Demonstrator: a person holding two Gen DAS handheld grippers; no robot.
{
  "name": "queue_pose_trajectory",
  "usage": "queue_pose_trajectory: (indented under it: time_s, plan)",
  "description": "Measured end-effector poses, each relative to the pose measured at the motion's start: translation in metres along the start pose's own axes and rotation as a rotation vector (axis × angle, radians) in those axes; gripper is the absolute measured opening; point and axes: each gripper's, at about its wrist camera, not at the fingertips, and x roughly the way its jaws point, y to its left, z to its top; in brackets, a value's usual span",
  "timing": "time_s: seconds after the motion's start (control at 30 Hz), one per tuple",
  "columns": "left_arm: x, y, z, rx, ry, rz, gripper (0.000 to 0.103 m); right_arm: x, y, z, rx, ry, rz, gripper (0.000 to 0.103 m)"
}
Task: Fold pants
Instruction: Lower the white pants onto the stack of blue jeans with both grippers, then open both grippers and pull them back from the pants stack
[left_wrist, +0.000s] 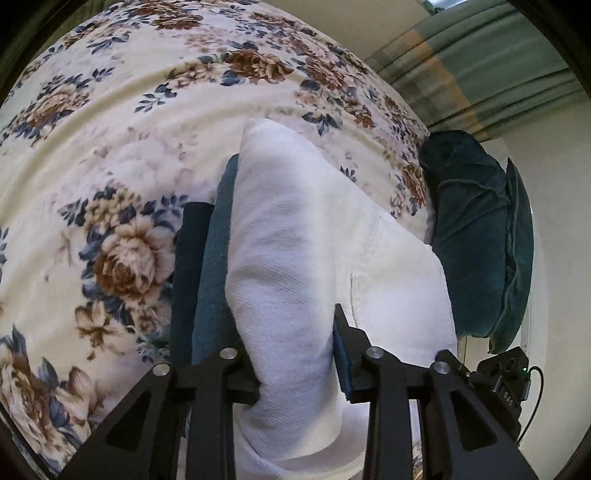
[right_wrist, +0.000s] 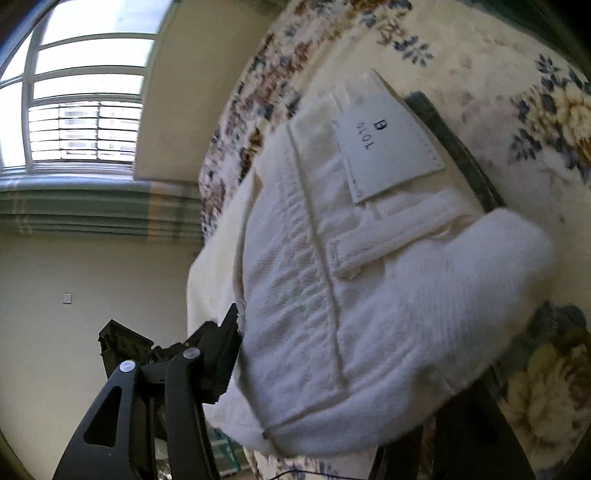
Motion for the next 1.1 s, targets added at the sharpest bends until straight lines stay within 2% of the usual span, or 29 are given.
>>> queue_pose_trajectory:
  time_s: [0.17, 0.2, 0.3, 0.33, 0.43, 0.47, 0.5, 0.53, 0.57, 0.6, 0.67, 0.8, 1.1]
  plan:
    - [-0.014, -0.009, -0.008, 0.014, -0.028, 0.103, 0.038, -0.028, 0.001, -0.003, -0.042, 0.020, -0.100, 0.065]
    - [-0.019, -0.013, -0.011, 0.031, -0.039, 0.147, 0.044, -0.036, 0.002, -0.006, -0.057, 0.021, -0.127, 0.065]
    - [-0.033, -0.026, -0.021, 0.081, -0.061, 0.240, 0.061, -0.061, 0.014, -0.016, -0.156, -0.012, -0.263, 0.065]
    - [-0.038, -0.029, -0.026, 0.094, -0.070, 0.258, 0.070, -0.069, 0.021, -0.020, -0.192, -0.030, -0.305, 0.065]
    - [-0.054, -0.045, -0.046, 0.137, -0.101, 0.351, 0.074, -0.088, 0.041, -0.033, -0.289, -0.064, -0.460, 0.067]
    - [-0.060, -0.051, -0.054, 0.153, -0.113, 0.375, 0.078, -0.094, 0.049, -0.040, -0.322, -0.079, -0.517, 0.067]
    - [-0.067, -0.057, -0.061, 0.167, -0.125, 0.399, 0.086, -0.099, 0.057, -0.046, -0.352, -0.090, -0.553, 0.067]
    - [-0.075, -0.065, -0.071, 0.181, -0.144, 0.433, 0.088, -0.105, 0.065, -0.052, -0.380, -0.105, -0.579, 0.068]
    - [-0.081, -0.071, -0.077, 0.192, -0.157, 0.454, 0.088, -0.113, 0.074, -0.061, -0.407, -0.123, -0.600, 0.075]
    - [-0.089, -0.079, -0.086, 0.208, -0.174, 0.480, 0.088, -0.120, 0.081, -0.067, -0.424, -0.136, -0.613, 0.087]
    - [-0.106, -0.093, -0.104, 0.232, -0.205, 0.514, 0.088, -0.138, 0.098, -0.083, -0.473, -0.175, -0.651, 0.102]
    - [-0.141, -0.115, -0.136, 0.253, -0.257, 0.532, 0.088, -0.180, 0.133, -0.114, -0.535, -0.258, -0.695, 0.102]
    - [-0.232, -0.162, -0.224, 0.293, -0.377, 0.537, 0.088, -0.288, 0.202, -0.220, -0.700, -0.397, -0.669, 0.102]
